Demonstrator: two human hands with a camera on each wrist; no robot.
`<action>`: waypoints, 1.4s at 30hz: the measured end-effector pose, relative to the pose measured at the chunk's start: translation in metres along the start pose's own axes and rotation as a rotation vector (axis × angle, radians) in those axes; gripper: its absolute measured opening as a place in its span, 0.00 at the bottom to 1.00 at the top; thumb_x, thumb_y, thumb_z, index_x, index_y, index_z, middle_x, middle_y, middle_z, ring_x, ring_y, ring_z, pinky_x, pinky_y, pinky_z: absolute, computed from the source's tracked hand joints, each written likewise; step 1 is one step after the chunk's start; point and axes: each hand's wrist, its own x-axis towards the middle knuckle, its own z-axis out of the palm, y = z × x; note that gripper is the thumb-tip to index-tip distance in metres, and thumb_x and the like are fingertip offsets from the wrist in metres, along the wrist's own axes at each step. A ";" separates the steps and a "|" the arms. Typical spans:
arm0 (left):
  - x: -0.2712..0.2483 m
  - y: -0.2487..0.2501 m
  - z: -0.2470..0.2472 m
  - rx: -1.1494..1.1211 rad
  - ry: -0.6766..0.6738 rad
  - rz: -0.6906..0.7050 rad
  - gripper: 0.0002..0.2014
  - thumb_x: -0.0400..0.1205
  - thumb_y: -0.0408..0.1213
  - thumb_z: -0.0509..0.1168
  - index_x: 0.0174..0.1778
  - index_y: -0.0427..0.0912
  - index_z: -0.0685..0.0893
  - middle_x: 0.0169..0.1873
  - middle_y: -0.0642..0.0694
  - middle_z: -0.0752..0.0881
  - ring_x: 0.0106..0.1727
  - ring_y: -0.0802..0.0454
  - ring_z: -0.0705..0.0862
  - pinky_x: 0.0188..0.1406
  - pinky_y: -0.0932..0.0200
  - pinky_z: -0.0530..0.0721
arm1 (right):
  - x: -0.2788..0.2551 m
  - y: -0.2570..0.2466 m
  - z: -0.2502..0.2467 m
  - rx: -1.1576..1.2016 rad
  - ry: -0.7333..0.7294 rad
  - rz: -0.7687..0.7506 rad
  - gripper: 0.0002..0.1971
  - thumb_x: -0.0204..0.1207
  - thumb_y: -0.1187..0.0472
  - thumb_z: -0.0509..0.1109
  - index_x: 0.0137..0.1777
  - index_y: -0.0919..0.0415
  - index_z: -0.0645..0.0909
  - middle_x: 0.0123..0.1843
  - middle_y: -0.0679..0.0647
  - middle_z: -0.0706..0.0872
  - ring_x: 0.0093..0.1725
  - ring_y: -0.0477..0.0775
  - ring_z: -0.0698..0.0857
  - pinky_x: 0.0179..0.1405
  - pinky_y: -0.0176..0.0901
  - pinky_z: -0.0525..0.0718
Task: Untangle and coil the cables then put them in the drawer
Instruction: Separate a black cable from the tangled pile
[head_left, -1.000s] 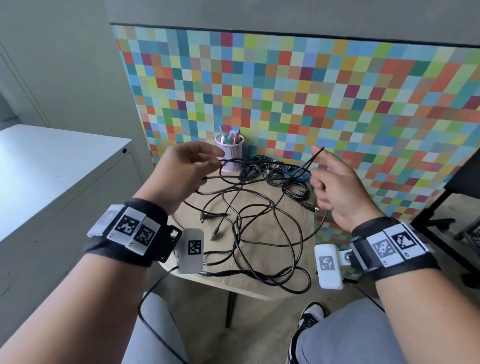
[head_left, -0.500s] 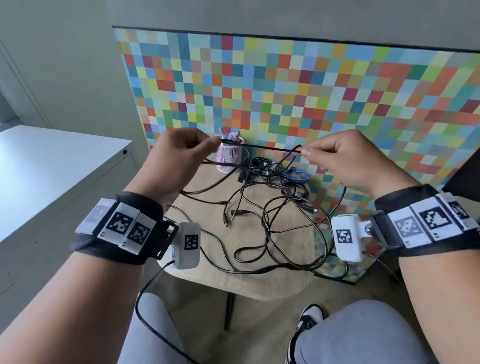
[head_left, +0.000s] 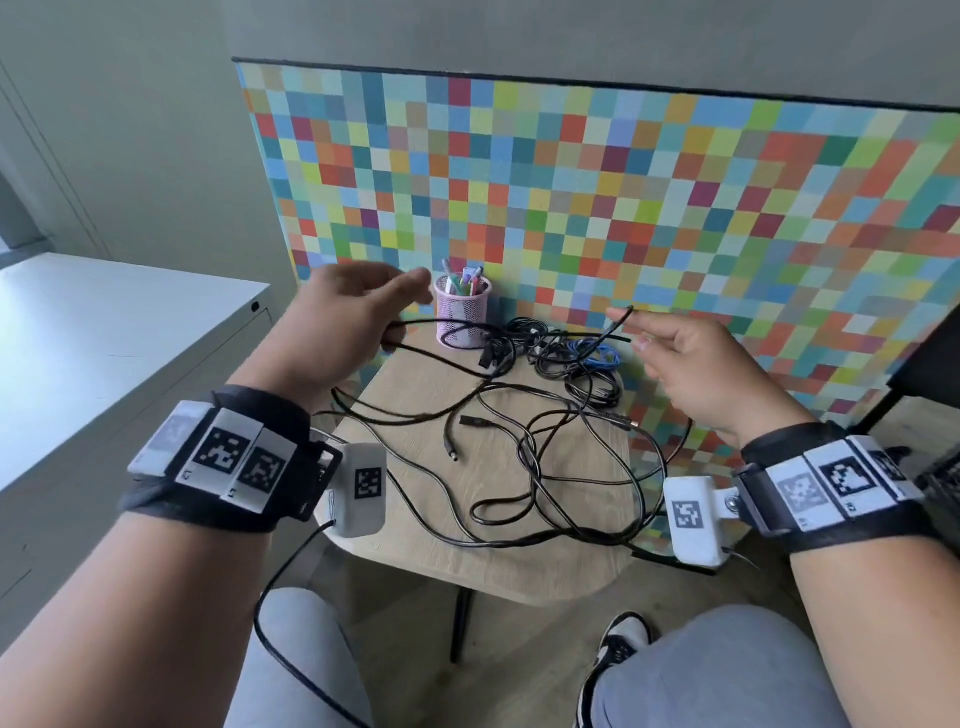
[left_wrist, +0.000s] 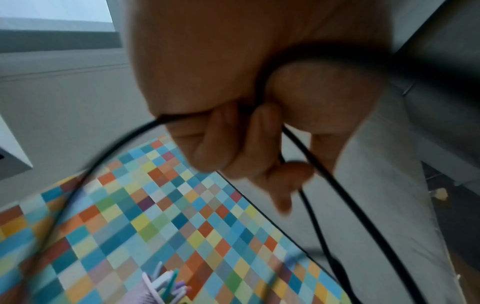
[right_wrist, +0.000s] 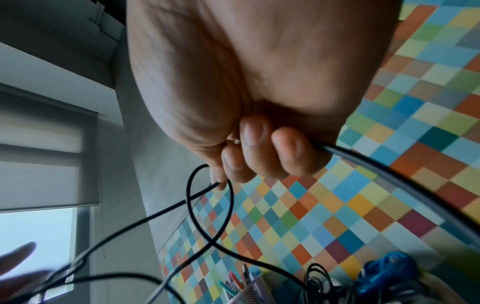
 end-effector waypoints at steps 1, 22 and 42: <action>-0.001 -0.002 -0.002 0.063 -0.105 -0.035 0.20 0.83 0.60 0.68 0.45 0.47 0.93 0.27 0.50 0.82 0.29 0.54 0.77 0.33 0.59 0.78 | 0.001 0.006 0.000 0.000 0.019 0.007 0.20 0.91 0.61 0.63 0.67 0.31 0.86 0.42 0.55 0.70 0.39 0.57 0.65 0.39 0.44 0.64; -0.009 0.012 0.007 -0.170 0.105 0.140 0.10 0.85 0.38 0.72 0.44 0.34 0.88 0.16 0.63 0.77 0.18 0.66 0.72 0.22 0.77 0.68 | -0.020 -0.045 0.017 -0.206 0.245 -0.125 0.04 0.77 0.60 0.74 0.50 0.50 0.86 0.53 0.45 0.89 0.56 0.48 0.87 0.55 0.42 0.81; -0.016 -0.007 0.024 0.166 -0.013 0.123 0.08 0.78 0.54 0.78 0.42 0.55 0.92 0.40 0.54 0.90 0.39 0.63 0.84 0.37 0.65 0.80 | -0.028 -0.069 0.066 0.172 -0.070 -0.166 0.14 0.92 0.63 0.61 0.67 0.43 0.83 0.43 0.52 0.96 0.33 0.56 0.93 0.46 0.37 0.87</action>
